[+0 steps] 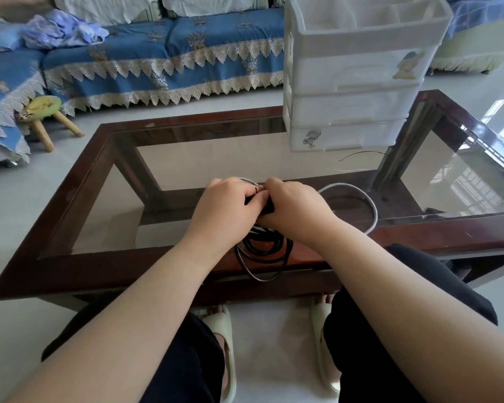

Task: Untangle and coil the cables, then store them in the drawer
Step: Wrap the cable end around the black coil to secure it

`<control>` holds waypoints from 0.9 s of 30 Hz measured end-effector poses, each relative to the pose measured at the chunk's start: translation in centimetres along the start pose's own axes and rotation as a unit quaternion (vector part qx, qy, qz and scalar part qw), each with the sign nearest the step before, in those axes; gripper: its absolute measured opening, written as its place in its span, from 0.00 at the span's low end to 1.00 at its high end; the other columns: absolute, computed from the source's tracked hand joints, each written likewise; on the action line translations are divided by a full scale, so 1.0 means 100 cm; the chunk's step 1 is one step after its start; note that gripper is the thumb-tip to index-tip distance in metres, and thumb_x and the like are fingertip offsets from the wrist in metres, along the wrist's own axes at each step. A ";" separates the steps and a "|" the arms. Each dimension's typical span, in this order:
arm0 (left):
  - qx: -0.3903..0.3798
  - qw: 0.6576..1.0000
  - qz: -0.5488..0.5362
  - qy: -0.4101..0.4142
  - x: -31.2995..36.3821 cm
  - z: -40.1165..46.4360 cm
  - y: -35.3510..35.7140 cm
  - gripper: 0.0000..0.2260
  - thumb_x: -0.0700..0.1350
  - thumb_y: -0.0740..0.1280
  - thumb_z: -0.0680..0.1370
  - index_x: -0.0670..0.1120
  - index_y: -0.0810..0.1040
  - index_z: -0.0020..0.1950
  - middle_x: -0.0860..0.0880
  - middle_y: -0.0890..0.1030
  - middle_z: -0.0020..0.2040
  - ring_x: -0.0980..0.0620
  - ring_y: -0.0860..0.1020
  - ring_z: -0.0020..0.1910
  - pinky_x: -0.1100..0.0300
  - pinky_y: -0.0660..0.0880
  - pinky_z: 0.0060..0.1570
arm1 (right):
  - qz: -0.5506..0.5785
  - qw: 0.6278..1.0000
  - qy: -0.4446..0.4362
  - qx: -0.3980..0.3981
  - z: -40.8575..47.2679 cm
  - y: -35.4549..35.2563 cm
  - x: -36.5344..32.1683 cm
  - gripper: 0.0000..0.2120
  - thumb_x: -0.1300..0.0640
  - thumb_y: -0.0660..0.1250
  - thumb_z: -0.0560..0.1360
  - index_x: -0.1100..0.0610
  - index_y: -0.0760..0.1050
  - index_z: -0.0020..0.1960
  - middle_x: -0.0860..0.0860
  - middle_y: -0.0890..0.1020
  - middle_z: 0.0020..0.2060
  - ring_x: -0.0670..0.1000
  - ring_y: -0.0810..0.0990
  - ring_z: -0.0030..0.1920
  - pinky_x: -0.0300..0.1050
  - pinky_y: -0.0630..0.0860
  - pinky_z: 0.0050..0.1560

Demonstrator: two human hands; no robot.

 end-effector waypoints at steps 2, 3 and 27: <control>-0.024 0.999 0.011 -0.026 -0.005 0.004 0.003 0.12 0.51 0.64 0.80 0.53 0.84 0.40 0.53 0.79 0.34 0.47 0.74 0.47 0.61 0.68 0.36 | -0.046 0.999 -0.019 -0.004 0.002 0.005 -0.002 0.14 0.50 0.67 0.72 0.58 0.65 0.47 0.52 0.76 0.37 0.57 0.78 0.40 0.46 0.69 0.35; -0.032 0.999 -0.002 -0.042 -0.008 0.006 0.004 0.10 0.50 0.65 0.79 0.54 0.85 0.44 0.51 0.82 0.37 0.47 0.76 0.48 0.57 0.73 0.39 | -0.065 0.997 -0.028 -0.008 0.003 0.007 -0.002 0.14 0.50 0.66 0.72 0.58 0.66 0.48 0.52 0.77 0.39 0.57 0.78 0.41 0.46 0.69 0.35; -0.190 0.925 0.328 0.002 -0.005 0.009 0.017 0.10 0.46 0.53 0.81 0.52 0.69 0.42 0.52 0.71 0.37 0.47 0.72 0.41 0.56 0.66 0.36 | -0.174 0.979 -0.102 -0.042 -0.003 0.021 -0.008 0.11 0.55 0.64 0.72 0.58 0.67 0.50 0.53 0.81 0.45 0.58 0.79 0.43 0.46 0.65 0.35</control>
Point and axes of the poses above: each hand's wrist, its own z-axis towards the middle knuckle, its own y-axis out of the palm, x = y × z, the point moved 5 cm from there along z, towards the middle knuckle
